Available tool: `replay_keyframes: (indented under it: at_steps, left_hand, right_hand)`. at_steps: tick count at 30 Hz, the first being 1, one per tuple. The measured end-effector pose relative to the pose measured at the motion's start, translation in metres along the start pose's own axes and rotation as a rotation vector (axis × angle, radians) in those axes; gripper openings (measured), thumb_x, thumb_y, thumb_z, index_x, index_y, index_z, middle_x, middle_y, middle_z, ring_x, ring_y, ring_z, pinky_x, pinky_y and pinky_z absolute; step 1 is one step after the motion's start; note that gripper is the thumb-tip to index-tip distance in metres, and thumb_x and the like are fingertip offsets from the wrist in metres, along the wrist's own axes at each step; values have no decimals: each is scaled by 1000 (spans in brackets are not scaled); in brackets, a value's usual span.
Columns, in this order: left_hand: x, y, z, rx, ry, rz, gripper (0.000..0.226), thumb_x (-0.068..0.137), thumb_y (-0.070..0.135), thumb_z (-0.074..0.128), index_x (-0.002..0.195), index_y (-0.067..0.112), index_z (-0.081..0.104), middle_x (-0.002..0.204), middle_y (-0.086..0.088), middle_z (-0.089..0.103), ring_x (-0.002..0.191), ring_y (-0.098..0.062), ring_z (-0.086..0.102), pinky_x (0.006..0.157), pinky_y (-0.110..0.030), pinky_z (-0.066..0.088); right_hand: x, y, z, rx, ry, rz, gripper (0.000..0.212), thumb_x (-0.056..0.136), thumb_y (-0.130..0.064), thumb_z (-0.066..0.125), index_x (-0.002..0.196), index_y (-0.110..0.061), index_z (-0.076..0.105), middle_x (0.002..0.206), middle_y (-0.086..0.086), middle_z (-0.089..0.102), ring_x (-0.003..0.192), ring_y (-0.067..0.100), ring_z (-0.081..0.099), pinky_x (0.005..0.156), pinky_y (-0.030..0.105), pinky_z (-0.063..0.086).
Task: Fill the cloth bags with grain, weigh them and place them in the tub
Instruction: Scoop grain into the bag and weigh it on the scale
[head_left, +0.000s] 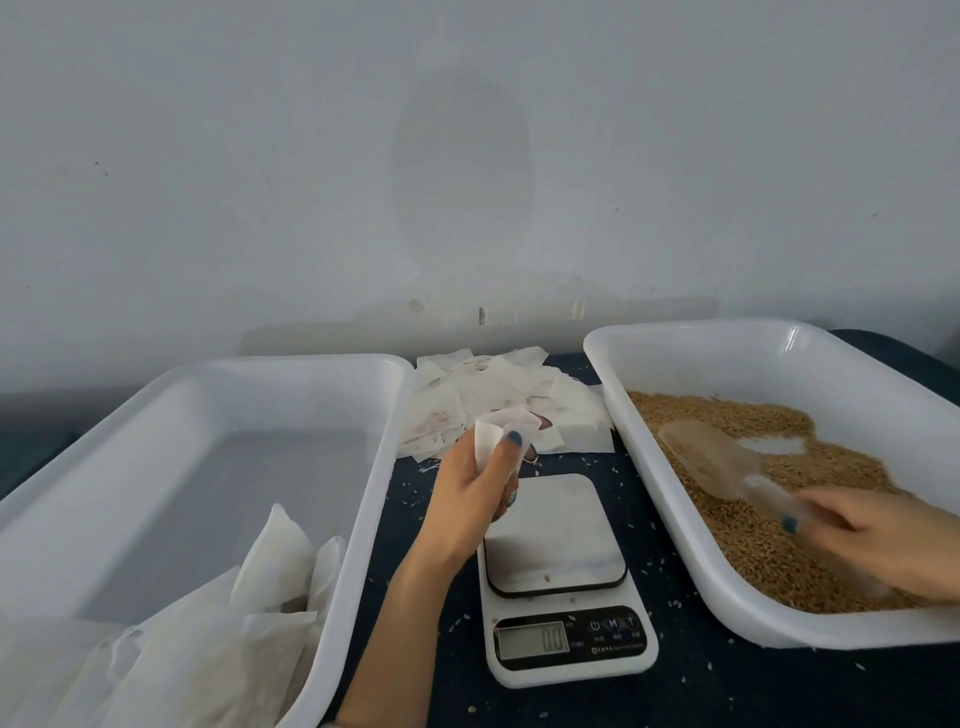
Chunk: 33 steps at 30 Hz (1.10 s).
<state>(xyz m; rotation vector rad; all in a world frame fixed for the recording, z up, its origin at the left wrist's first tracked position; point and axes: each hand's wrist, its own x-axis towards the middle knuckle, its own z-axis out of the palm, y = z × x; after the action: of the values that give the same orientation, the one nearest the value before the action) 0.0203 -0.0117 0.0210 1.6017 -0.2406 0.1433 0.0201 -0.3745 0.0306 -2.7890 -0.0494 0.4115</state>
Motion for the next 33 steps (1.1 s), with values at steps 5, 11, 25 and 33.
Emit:
replay_keyframes:
  at_steps: [5, 11, 25, 33]
  left_hand:
    - [2, 5, 0, 156, -43, 105, 40, 102, 35, 31, 109, 25, 69, 105, 4, 69, 94, -14, 64, 85, -40, 52]
    - [-1, 11, -4, 177, -104, 190, 39, 105, 32, 28, 139, 36, 47, 136, 15, 59, 139, -16, 42, 113, -41, 37]
    - [-4, 17, -4, 28, -175, 168, 42, 108, 31, 24, 142, 20, 45, 123, 31, 62, 121, 4, 53, 93, -8, 42]
    - [7, 1, -3, 613, 28, 331, 30, 102, 27, 42, 79, 19, 59, 79, 3, 51, 69, -13, 49, 63, -27, 41]
  right_hand:
    - [-15, -57, -16, -87, 320, -224, 45, 84, -51, 52, 128, -48, 40, 131, -22, 52, 109, -8, 46, 103, 25, 41]
    - [-41, -154, -6, 260, 336, -593, 47, 88, -50, 54, 135, -46, 47, 127, -37, 51, 121, -21, 43, 100, 10, 38]
    - [9, -215, 47, 786, 348, -586, 10, 91, -35, 63, 98, -28, 64, 93, -9, 71, 92, 11, 67, 85, 37, 56]
    - [21, -201, 87, 953, 583, -474, 12, 85, -28, 73, 78, -22, 65, 70, -11, 64, 69, 9, 61, 66, 18, 48]
